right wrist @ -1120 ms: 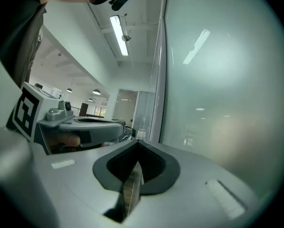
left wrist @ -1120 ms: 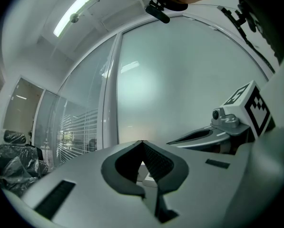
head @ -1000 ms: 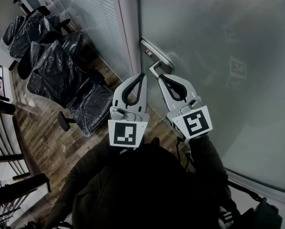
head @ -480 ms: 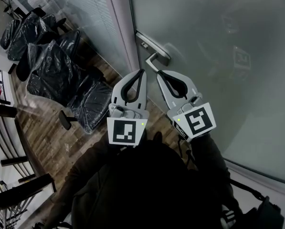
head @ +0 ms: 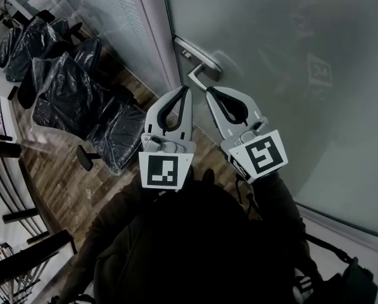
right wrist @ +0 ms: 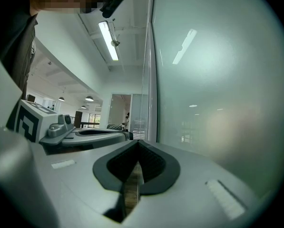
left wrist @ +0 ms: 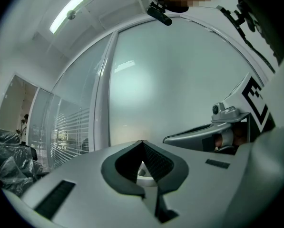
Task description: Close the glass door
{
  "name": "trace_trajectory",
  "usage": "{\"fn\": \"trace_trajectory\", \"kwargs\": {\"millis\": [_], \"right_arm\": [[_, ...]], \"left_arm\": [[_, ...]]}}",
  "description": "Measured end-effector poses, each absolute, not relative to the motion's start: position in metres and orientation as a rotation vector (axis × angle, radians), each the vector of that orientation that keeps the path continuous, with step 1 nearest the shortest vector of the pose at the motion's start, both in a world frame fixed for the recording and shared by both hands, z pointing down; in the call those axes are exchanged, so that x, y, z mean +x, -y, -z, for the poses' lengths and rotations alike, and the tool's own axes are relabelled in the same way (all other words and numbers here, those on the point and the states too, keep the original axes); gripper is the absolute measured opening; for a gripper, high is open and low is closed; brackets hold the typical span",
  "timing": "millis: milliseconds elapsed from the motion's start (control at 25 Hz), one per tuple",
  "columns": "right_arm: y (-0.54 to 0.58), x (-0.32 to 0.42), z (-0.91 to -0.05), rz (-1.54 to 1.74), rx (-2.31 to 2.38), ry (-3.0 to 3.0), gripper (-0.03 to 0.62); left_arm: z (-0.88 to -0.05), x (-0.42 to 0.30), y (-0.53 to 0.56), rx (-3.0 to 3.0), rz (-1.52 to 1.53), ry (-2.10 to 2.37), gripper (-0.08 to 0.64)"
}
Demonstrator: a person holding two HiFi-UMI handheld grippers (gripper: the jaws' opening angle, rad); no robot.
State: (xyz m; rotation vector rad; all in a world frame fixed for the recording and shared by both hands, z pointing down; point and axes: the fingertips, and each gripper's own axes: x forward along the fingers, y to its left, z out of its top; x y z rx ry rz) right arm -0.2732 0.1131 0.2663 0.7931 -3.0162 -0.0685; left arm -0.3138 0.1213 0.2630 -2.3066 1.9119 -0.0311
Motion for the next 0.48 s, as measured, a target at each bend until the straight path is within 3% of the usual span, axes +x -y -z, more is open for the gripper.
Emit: {"fn": "trace_trajectory", "kwargs": {"millis": [480], "right_arm": [[-0.1127, -0.2717, -0.2686, 0.078, 0.794, 3.018, 0.002]], "left_arm": [[-0.2638, -0.3118, -0.1201, -2.289, 0.014, -1.898, -0.003]]}}
